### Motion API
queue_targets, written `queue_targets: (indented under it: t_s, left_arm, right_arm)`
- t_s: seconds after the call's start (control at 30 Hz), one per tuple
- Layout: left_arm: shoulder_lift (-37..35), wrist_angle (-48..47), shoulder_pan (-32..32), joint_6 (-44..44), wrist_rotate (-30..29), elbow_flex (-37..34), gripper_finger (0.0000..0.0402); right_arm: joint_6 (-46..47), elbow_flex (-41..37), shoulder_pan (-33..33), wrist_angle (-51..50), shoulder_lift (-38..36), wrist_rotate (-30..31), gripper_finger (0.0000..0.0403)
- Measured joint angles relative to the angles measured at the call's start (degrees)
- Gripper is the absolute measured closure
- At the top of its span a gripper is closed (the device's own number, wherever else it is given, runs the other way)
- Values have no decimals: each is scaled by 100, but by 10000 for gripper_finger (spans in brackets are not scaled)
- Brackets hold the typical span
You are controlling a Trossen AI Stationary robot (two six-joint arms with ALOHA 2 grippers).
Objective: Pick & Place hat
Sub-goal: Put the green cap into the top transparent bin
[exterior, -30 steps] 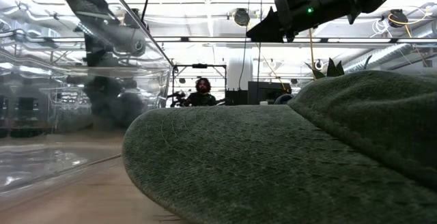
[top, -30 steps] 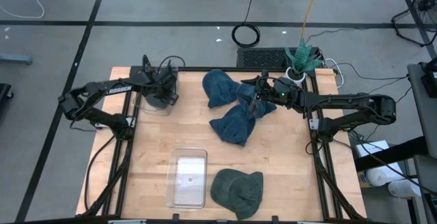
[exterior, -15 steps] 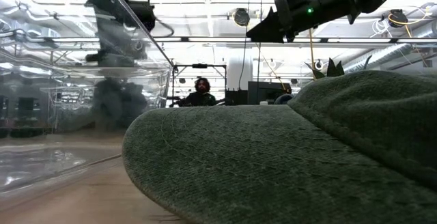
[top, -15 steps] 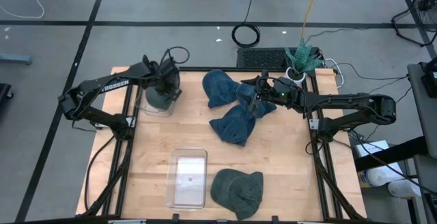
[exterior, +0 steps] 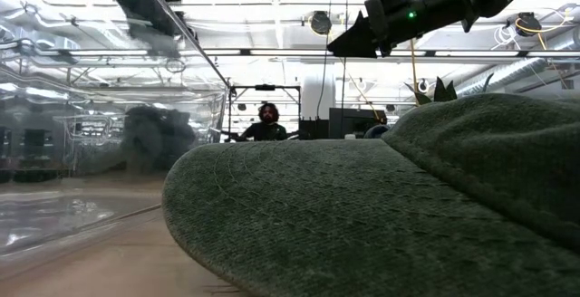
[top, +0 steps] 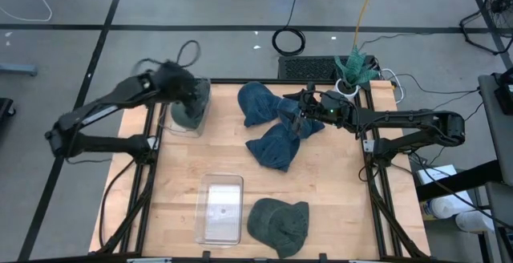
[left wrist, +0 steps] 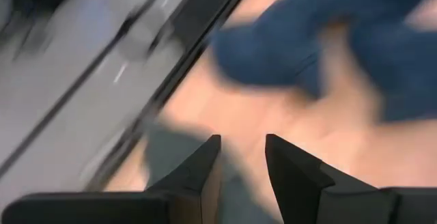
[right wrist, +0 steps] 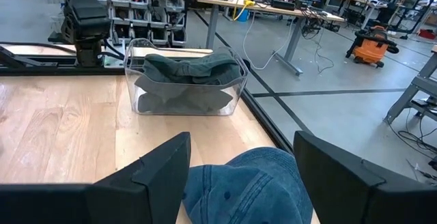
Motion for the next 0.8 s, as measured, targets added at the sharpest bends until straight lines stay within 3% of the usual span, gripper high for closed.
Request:
queue_targets:
  t_s: [0.17,0.37,0.43,0.67,0.8]
  left_arm:
    - [-970,791,90,710,2042,-250,282]
    - [-1525,761,286,957,3573,-445,282]
    - [-1636,761,349,960,3640,-517,282]
    - [-1686,765,489,786,2921,-592,282]
    - [-1664,767,486,708,2563,-594,282]
  right_arm:
    - [16,0,30,30,0,-21,156]
    - [-116,0,316,96,0,-146,156]
    - [-207,0,457,175,-2,-326,156]
    - [-266,6,1253,158,-190,-605,156]
    - [-107,382,2073,-822,-247,-419,156]
